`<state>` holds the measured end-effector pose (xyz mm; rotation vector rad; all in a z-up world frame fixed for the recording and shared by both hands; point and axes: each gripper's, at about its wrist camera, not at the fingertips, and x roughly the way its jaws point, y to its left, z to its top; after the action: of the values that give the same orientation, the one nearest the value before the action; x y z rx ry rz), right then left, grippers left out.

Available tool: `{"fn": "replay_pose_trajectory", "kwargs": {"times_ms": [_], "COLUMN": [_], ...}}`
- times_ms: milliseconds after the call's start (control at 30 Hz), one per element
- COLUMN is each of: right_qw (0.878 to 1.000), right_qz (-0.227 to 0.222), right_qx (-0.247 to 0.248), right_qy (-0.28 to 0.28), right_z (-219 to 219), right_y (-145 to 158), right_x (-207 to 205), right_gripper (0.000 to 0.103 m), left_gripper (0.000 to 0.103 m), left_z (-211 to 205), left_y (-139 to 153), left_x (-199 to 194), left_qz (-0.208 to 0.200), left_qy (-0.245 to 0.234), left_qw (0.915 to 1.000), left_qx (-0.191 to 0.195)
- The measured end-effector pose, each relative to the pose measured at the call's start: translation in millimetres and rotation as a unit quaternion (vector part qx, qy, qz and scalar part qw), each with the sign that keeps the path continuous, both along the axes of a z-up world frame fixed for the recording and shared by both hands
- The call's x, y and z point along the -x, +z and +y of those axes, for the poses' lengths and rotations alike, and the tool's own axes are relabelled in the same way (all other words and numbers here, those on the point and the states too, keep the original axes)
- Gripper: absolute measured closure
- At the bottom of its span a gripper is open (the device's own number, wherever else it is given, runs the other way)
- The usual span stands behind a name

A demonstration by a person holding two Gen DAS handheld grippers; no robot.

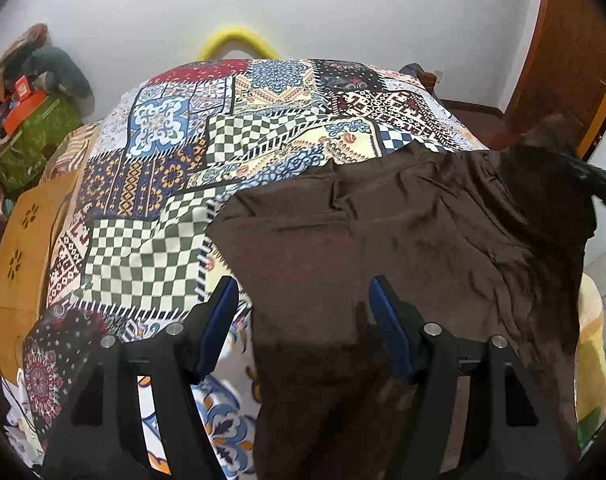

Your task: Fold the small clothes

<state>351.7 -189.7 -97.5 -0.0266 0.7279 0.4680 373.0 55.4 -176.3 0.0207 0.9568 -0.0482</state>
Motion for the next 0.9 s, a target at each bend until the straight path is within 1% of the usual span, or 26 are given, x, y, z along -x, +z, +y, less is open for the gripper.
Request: {"fn": "replay_pose_trajectory", "kwargs": {"times_ms": [67, 167, 300, 333, 400, 433, 467, 500, 567, 633, 767, 833, 900], "right_qw": [1.0, 0.999, 0.997, 0.996, 0.994, 0.993, 0.992, 0.992, 0.993, 0.995, 0.998, 0.998, 0.999], "right_qz": [0.005, 0.025, 0.067, 0.074, 0.095, 0.104, 0.108, 0.106, 0.087, 0.068, 0.039, 0.035, 0.04], "right_qx": [0.007, 0.012, 0.02, 0.021, 0.028, 0.03, 0.031, 0.029, 0.027, 0.026, 0.024, 0.027, 0.028], "right_qy": [0.011, 0.019, 0.031, 0.035, 0.047, 0.054, 0.061, 0.066, 0.073, 0.073, 0.053, 0.037, 0.015], "right_z": [15.2, 34.2, 51.6, 54.2, 59.5, 60.6, 60.6, 59.4, 52.7, 46.2, 22.9, 13.4, 1.1], "right_y": [-8.9, -29.8, -58.8, -62.0, -67.7, -68.0, -66.3, -62.8, -51.0, -39.4, -18.9, -17.1, -21.1], "right_x": [-1.1, -5.3, -9.7, -9.4, -8.1, -6.0, -4.3, -1.1, 7.5, 13.1, 13.1, 8.8, -2.8], "right_gripper": [0.099, 0.099, 0.099, 0.099, 0.096, 0.091, 0.085, 0.081, 0.069, 0.065, 0.065, 0.065, 0.065], "left_gripper": [0.036, 0.035, 0.035, 0.035, 0.035, 0.035, 0.035, 0.035, 0.035, 0.035, 0.034, 0.03, 0.03], "left_z": [5.4, 12.9, 21.5, 23.4, 27.5, 29.8, 31.5, 33.3, 37.1, 38.6, 44.5, 49.1, 54.8], "left_y": [-1.0, -4.0, -10.3, -11.6, -13.6, -14.0, -14.0, -13.6, -11.2, -8.9, -5.5, -9.2, -16.6], "left_x": [5.9, 11.0, 14.0, 14.4, 14.0, 13.7, 13.3, 12.6, 10.3, 7.7, -5.4, -15.4, -26.0], "left_qz": [0.002, 0.006, 0.013, 0.014, 0.017, 0.019, 0.02, 0.021, 0.019, 0.017, 0.012, 0.014, 0.021], "left_qy": [0.001, 0.001, 0.005, 0.007, 0.013, 0.016, 0.019, 0.022, 0.03, 0.036, 0.046, 0.05, 0.06], "left_qw": [1.0, 1.0, 0.9998, 0.9997, 0.9996, 0.9996, 0.9996, 0.9995, 0.9993, 0.9992, 0.9988, 0.9985, 0.9976], "left_qx": [0.0, -0.001, -0.016, -0.019, -0.019, -0.016, -0.012, -0.008, -0.003, -0.003, -0.011, -0.017, -0.026]}}
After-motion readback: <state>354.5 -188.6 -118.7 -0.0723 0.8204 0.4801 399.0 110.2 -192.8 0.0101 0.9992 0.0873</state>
